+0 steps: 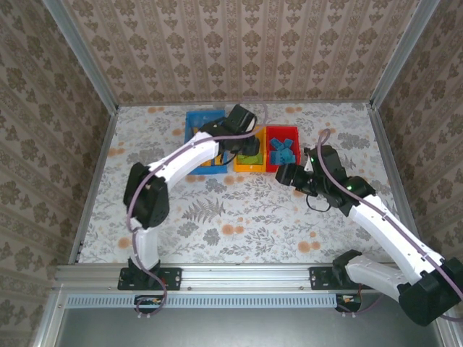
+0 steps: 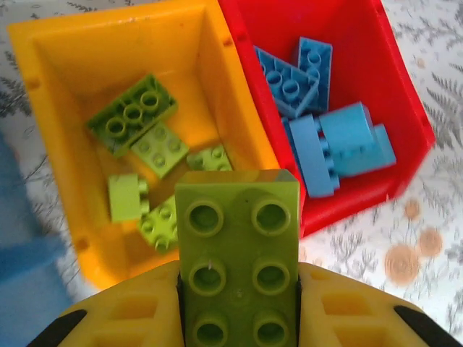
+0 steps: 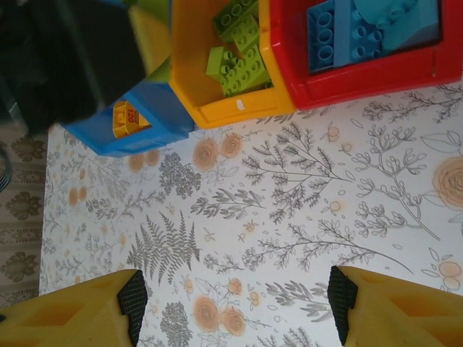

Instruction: Sort the legos into containers by color

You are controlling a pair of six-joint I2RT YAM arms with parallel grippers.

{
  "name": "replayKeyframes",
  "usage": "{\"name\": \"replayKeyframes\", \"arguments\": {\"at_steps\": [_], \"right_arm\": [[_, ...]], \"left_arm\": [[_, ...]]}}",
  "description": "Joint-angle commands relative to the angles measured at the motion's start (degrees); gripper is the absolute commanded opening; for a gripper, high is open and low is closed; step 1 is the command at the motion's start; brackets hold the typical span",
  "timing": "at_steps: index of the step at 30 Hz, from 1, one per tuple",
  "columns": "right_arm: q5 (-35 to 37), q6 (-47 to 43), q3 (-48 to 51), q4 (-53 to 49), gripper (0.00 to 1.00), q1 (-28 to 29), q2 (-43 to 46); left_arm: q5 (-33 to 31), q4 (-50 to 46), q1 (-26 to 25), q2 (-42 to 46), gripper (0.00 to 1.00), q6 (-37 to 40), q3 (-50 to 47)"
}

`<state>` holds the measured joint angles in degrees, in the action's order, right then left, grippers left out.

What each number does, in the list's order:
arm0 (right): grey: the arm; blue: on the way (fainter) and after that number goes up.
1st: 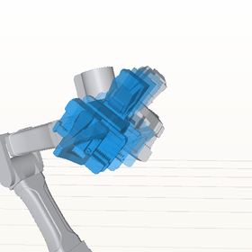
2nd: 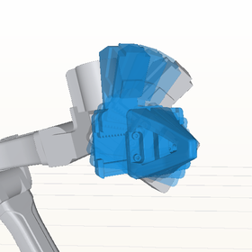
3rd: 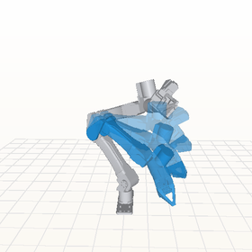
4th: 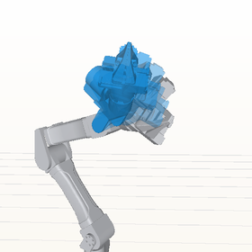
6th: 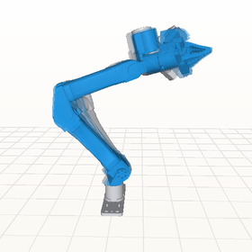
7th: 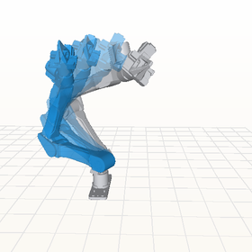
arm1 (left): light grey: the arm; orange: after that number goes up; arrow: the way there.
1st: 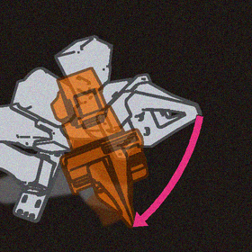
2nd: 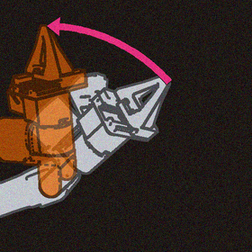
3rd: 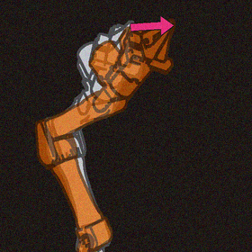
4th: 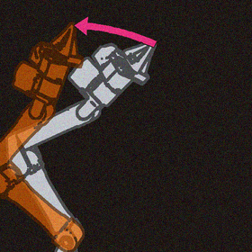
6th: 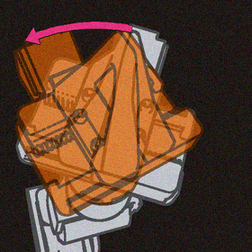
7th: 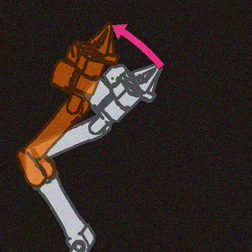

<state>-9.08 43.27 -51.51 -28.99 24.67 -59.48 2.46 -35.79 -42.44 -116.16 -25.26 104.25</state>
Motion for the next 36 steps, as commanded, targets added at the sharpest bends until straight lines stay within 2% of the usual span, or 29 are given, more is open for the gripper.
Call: {"name": "replayKeyframes", "arguments": {"at_steps": [1,5,9,18,20,22,25,28,36], "right_arm": [[0.6,-1.2,-2.4,4.2,0.71,0.3,-0.6],[0.0,-1.9,-2.3,6.7,0.72,0.3,-1.0],[-0.1,-1.6,-2.3,7.4,0.72,0.3,-1.8],[0.2,-1.1,-1.3,7.3,0.72,0.3,-1.3],[0.3,-1.0,-1.2,7.3,0.72,0.3,-1.1],[0.2,-1.0,-1.2,7.1,0.72,0.3,-0.9],[0.0,-1.1,-1.2,7.0,0.72,0.3,-0.9],[-0.1,-1.2,-1.0,7.0,0.72,0.3,-0.8],[0.6,-2.2,-0.8,6.0,0.72,0.3,0.1]], "left_arm": [[1.7,-6.0,2.1,-7.0,0.26,-4.6,7.4],[2.2,-5.0,3.5,-11.4,0.26,-6.6,11.0],[5.2,-1.9,4.5,-13.8,0.27,-8.3,12.1],[7.6,-3.7,4.6,-20.3,0.32,-9.0,19.3],[8.1,-3.8,4.7,-21.3,0.37,-9.2,20.1],[8.9,-3.6,4.8,-21.5,0.48,-9.5,20.2],[9.8,-3.1,4.6,-20.5,0.59,-9.3,20.0],[9.6,-1.8,4.4,-18.0,0.63,-9.0,17.9],[6.9,1.9,4.0,-6.8,0.58,-10.5,9.9]]}}
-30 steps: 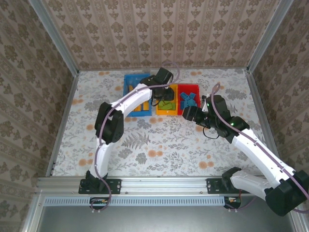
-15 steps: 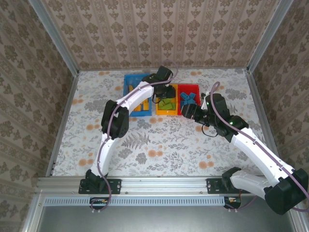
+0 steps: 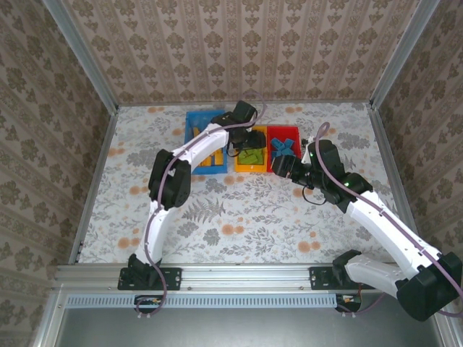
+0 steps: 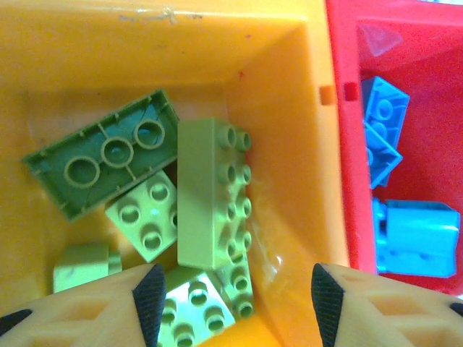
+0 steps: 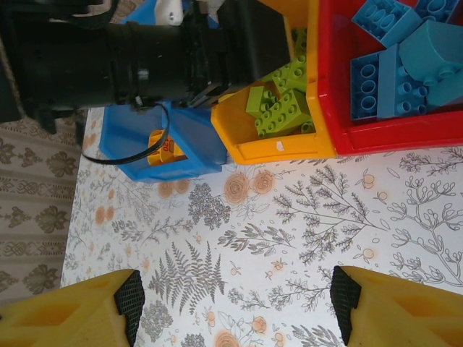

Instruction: Sort the legos into containers by color

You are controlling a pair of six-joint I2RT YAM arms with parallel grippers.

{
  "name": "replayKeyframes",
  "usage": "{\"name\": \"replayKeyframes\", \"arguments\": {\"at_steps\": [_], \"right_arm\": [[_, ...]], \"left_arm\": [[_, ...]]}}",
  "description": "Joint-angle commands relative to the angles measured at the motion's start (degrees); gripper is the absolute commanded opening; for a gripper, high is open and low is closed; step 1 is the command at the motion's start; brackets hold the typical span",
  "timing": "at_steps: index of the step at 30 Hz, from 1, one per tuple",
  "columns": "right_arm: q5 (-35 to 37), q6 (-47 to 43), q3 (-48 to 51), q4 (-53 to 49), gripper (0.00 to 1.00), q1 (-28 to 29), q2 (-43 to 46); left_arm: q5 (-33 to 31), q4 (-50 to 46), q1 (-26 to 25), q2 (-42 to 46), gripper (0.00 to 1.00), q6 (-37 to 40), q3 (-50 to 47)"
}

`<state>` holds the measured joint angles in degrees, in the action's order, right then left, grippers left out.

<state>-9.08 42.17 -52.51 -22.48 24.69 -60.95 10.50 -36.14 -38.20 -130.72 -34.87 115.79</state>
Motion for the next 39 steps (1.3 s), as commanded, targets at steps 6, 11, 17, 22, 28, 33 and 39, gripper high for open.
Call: {"name": "replayKeyframes", "arguments": {"at_steps": [6,11,17,22,28,33,39], "right_arm": [[7.5,-5.2,-1.1,-6.0,0.77,0.1,2.8],[20.2,-9.0,-0.2,-10.7,0.99,-1.0,7.5],[43.1,-9.6,8.5,-9.0,1.0,-1.1,20.5],[45.0,-25.5,26.6,14.7,1.0,-2.8,26.7],[41.3,-35.5,33.8,33.6,1.0,-5.4,17.6],[35.0,-36.5,36.8,48.7,1.0,-12.4,5.9],[26.7,-38.2,40.2,69.8,1.0,-17.8,-6.2]], "left_arm": [[-6.3,6.8,-0.7,25.6,0.68,-4.0,-16.4],[-9.9,7.7,2.1,45.7,1.0,-8.0,-35.2],[-27.4,-6.9,9.3,71.4,1.0,-6.6,-52.0],[-43.5,-1.4,17.0,89.7,1.0,8.7,-70.4],[-46.7,30.9,22.6,100.8,1.0,26.6,-94.8],[-34.6,48.4,30.4,83.4,1.0,28.1,-97.5],[-27.3,71.4,32.5,61.8,1.0,32.3,-96.4]]}}
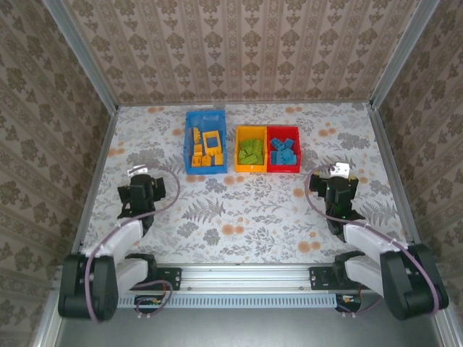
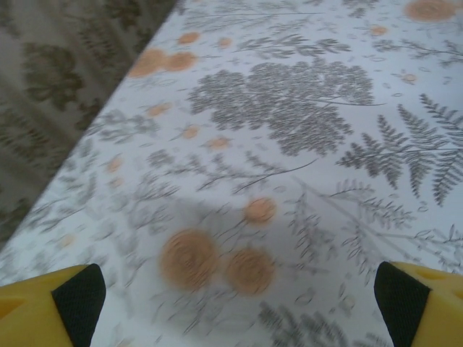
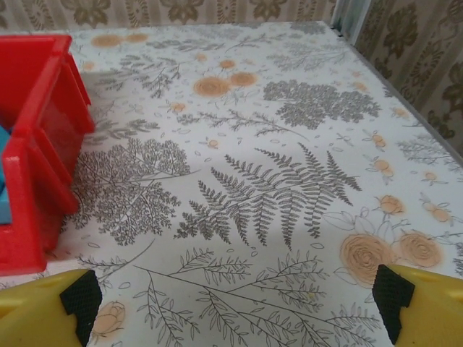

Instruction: Sort the legos into containers by color

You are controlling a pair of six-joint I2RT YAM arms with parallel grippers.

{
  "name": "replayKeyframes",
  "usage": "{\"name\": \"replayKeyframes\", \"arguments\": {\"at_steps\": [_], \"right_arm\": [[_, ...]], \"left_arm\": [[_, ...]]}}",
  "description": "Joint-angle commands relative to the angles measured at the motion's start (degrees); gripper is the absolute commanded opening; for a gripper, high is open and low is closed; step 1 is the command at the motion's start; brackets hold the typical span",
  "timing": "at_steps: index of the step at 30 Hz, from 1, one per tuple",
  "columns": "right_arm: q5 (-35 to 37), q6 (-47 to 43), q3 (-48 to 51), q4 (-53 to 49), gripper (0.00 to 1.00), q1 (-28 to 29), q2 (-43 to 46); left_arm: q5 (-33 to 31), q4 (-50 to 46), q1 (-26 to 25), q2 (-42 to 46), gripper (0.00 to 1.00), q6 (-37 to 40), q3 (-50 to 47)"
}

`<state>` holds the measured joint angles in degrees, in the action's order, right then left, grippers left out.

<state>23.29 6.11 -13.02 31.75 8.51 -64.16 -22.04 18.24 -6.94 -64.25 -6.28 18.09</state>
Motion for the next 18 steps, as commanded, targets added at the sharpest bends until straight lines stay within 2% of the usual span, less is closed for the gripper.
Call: {"name": "replayKeyframes", "arguments": {"at_steps": [1,6,9,10,11,12,14,16,18], "right_arm": [[-7.2,-1.7,1.0,19.4,1.0,-2.9,-5.2],[-13.5,-2.4,-0.7,27.1,1.0,-7.1,-14.4],[-16.8,-2.2,0.7,42.5,1.0,-8.3,-26.5],[-16.9,-2.1,0.5,41.4,1.0,-8.5,-26.0],[-16.0,-1.4,-0.8,33.8,1.0,-8.6,-22.7],[-15.1,-0.8,-1.9,30.3,1.0,-8.8,-21.9],[-12.0,0.0,-2.8,32.4,1.0,-8.7,-24.2],[-8.8,0.1,-5.2,25.9,1.0,-7.5,-22.9],[-8.3,-0.8,-6.6,24.8,1.0,-6.9,-23.7]], "left_arm": [[6.0,20.5,1.8,-7.6,1.0,4.0,1.4],[8.7,28.8,3.9,-16.6,1.0,6.7,2.7],[11.1,46.4,5.4,-25.4,1.0,7.0,-1.4],[11.3,42.5,5.5,-23.8,1.0,6.1,-1.3],[11.2,38.8,5.5,-22.6,1.0,5.4,-0.3],[12.0,41.1,5.8,-23.9,1.0,6.0,-0.2],[15.9,35.1,6.6,-23.3,1.0,6.0,2.2],[15.9,34.0,6.5,-23.8,1.0,6.3,3.5],[16.2,33.6,6.6,-23.7,1.0,6.3,3.5]]}}
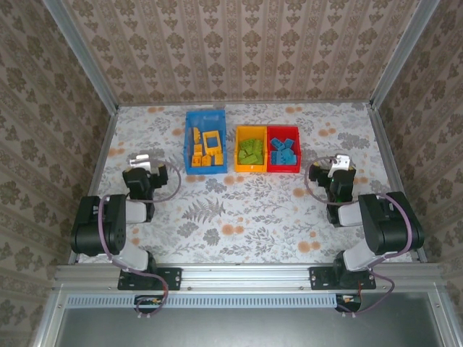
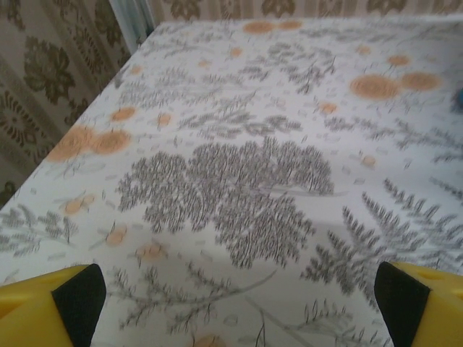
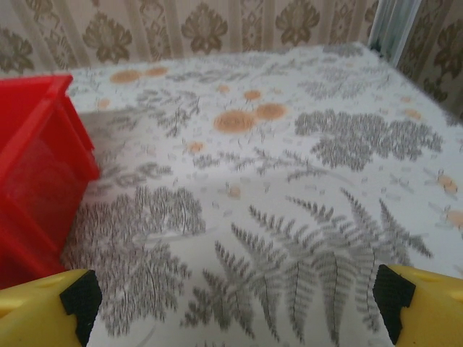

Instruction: Sort the legos into containers by color

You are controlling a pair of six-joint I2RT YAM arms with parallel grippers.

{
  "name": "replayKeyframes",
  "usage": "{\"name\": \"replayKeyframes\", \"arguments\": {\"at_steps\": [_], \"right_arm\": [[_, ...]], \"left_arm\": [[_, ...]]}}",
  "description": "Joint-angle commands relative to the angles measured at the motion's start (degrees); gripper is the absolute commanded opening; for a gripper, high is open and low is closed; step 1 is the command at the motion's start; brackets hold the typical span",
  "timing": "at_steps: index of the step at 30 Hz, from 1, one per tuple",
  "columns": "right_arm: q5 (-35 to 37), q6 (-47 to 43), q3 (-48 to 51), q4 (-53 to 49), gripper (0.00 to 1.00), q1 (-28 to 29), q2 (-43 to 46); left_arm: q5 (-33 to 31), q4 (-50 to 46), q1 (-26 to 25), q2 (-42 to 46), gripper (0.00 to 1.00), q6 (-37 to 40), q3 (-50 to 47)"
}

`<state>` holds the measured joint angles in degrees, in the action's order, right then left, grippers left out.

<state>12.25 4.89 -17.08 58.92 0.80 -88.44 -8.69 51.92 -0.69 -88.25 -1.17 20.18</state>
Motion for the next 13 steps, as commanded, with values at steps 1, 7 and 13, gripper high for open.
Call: {"name": "replayKeyframes", "arguments": {"at_steps": [1,7,13], "right_arm": [[2.8,0.5,-2.9,-4.2,1.0,0.9,1.0],[3.4,0.7,-2.1,-2.4,1.0,0.9,0.9],[3.6,0.5,-2.8,-3.7,1.0,1.0,1.0]], "left_arm": [[2.8,0.1,0.3,0.2,1.0,1.2,1.4],[2.8,-0.2,0.3,0.3,1.0,1.2,1.4],[2.7,-0.4,0.2,0.3,1.0,1.3,1.6]]}}
